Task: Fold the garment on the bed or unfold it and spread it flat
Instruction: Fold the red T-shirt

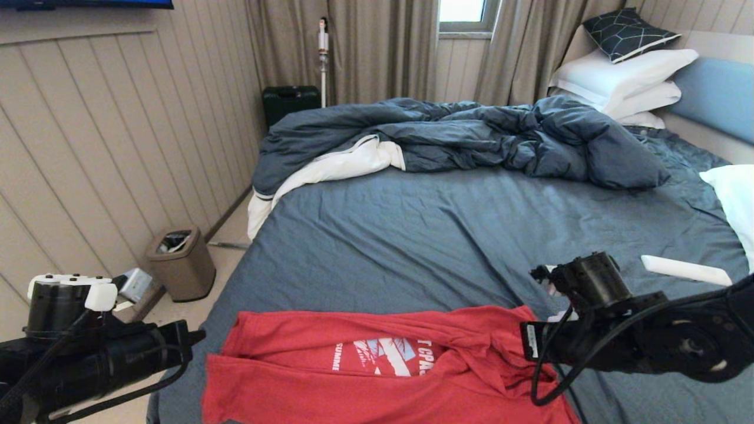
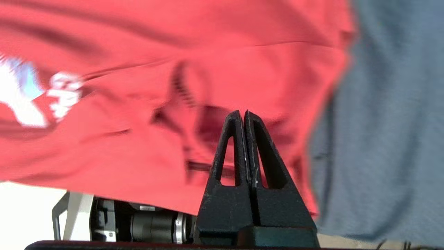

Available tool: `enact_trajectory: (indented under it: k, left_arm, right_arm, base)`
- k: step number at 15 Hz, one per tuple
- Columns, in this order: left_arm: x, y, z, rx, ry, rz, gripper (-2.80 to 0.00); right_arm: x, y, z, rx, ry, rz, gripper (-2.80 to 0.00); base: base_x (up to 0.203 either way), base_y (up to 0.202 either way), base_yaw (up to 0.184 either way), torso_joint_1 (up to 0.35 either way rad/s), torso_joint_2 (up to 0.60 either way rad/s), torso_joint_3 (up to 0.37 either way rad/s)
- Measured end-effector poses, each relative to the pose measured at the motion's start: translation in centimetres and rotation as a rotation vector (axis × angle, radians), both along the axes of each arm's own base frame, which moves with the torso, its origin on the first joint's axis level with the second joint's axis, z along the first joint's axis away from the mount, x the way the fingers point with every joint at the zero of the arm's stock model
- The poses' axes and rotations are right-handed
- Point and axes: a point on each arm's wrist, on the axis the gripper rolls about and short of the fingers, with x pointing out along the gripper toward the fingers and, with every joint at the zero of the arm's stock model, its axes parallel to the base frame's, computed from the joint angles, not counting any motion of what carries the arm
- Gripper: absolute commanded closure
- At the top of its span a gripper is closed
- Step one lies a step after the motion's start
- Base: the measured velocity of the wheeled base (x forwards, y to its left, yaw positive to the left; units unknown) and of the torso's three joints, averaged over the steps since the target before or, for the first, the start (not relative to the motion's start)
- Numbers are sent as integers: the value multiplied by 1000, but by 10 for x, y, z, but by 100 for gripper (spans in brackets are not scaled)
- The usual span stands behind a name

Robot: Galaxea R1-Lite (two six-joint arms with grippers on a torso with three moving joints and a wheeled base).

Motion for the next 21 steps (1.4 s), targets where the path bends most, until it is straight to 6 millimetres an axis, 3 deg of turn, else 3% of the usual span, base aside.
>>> enact_trajectory:
  k: [1,8,21]
  left_arm:
    - [1,2,1,0,-5,10,0]
    - [3,4,-1,1,7,19,0]
    - [7,2,-11,9,50,8,0]
  right_arm:
    - [1,-7,0,-2,3,-20,-280]
    - [-1,-31,-3,48,37,40,-280]
    - [-1,-30,-27,38,132,109,-280]
  base:
    - [0,0,0,0,0,0]
    - [0,0,0,0,0,0]
    - [0,0,0,0,0,0]
